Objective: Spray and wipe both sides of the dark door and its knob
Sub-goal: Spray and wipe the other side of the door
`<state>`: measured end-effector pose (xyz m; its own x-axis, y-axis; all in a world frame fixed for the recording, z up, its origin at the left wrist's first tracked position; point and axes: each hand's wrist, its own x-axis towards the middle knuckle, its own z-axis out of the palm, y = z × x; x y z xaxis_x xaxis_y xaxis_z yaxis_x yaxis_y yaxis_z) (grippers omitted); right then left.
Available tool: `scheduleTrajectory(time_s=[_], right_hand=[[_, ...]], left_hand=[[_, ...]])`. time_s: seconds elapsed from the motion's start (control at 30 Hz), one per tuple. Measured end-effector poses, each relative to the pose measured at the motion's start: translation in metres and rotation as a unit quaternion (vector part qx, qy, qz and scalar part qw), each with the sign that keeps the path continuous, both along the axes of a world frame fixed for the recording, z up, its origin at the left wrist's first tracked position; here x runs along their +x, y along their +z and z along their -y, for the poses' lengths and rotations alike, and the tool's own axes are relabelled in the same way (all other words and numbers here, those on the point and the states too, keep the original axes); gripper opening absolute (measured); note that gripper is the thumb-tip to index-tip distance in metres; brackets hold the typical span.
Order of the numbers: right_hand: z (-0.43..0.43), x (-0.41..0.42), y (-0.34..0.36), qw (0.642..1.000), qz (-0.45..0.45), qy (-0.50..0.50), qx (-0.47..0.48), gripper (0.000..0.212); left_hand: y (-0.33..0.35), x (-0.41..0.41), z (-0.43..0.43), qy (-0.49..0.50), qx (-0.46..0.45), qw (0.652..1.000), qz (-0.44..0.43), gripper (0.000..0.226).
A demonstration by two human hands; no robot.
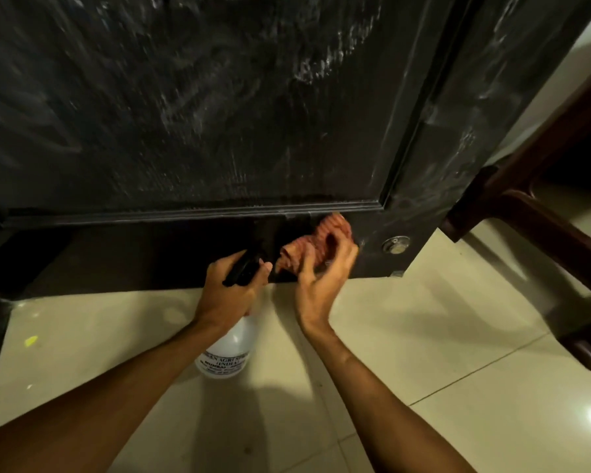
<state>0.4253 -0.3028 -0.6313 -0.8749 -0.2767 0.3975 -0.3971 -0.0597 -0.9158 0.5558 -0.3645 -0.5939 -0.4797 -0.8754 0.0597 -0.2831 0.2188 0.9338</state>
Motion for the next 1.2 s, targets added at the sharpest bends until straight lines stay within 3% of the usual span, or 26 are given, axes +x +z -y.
scheduleTrajectory(time_s=[0.07,0.13,0.27,0.37,0.47,0.53,0.6,0.67,0.73,0.9,1.07,1.13,1.2], right_hand=[[0.011,0.008,0.016,0.998,-0.059,0.033,-0.018,0.044],[0.013,0.008,0.011,0.998,-0.052,0.010,-0.020,0.048],[-0.006,-0.019,-0.025,0.989,0.101,-0.103,-0.036,0.054],[-0.007,-0.037,-0.024,0.971,0.195,-0.125,-0.062,0.058],[-0.001,-0.037,-0.004,0.991,0.087,-0.075,-0.067,0.051],[-0.002,-0.037,-0.018,0.994,0.082,-0.064,-0.034,0.047],[-0.013,-0.041,-0.039,0.974,0.191,-0.116,-0.021,0.047],[-0.024,-0.054,-0.051,0.917,0.368,-0.143,-0.053,0.039],[-0.028,-0.069,-0.047,0.887,0.434,-0.136,-0.084,0.037],[-0.037,-0.072,-0.044,0.944,0.304,-0.108,-0.066,0.065],[-0.056,-0.095,-0.046,0.899,0.396,-0.170,-0.073,0.050],[-0.067,-0.114,-0.034,0.921,0.339,-0.178,-0.074,0.045],[-0.073,-0.129,-0.015,0.952,0.246,-0.168,-0.073,0.053]], left_hand=[[-0.001,-0.001,-0.004,0.006,0.001,1.000,0.004,0.023],[-0.004,-0.004,-0.008,-0.003,0.006,1.000,0.001,0.021],[-0.001,-0.012,-0.011,-0.015,0.008,1.000,-0.010,0.016],[0.002,-0.022,-0.014,-0.030,-0.007,0.999,-0.019,0.017],[0.001,-0.032,-0.015,-0.039,-0.020,0.999,-0.017,0.014],[-0.004,-0.034,-0.019,-0.052,-0.019,0.998,-0.024,0.014],[-0.009,-0.038,-0.025,-0.067,-0.017,0.997,-0.019,0.017],[-0.011,-0.044,-0.028,-0.080,-0.018,0.997,-0.012,0.020],[-0.010,-0.055,-0.030,-0.091,-0.026,0.995,-0.012,0.020],[-0.012,-0.071,-0.035,-0.114,-0.027,0.993,0.002,0.019],[-0.016,-0.078,-0.044,-0.118,-0.023,0.993,-0.007,0.023],[-0.011,-0.085,-0.048,-0.127,-0.018,0.992,-0.009,0.025],[-0.004,-0.093,-0.049,-0.129,-0.021,0.991,-0.018,0.027]])
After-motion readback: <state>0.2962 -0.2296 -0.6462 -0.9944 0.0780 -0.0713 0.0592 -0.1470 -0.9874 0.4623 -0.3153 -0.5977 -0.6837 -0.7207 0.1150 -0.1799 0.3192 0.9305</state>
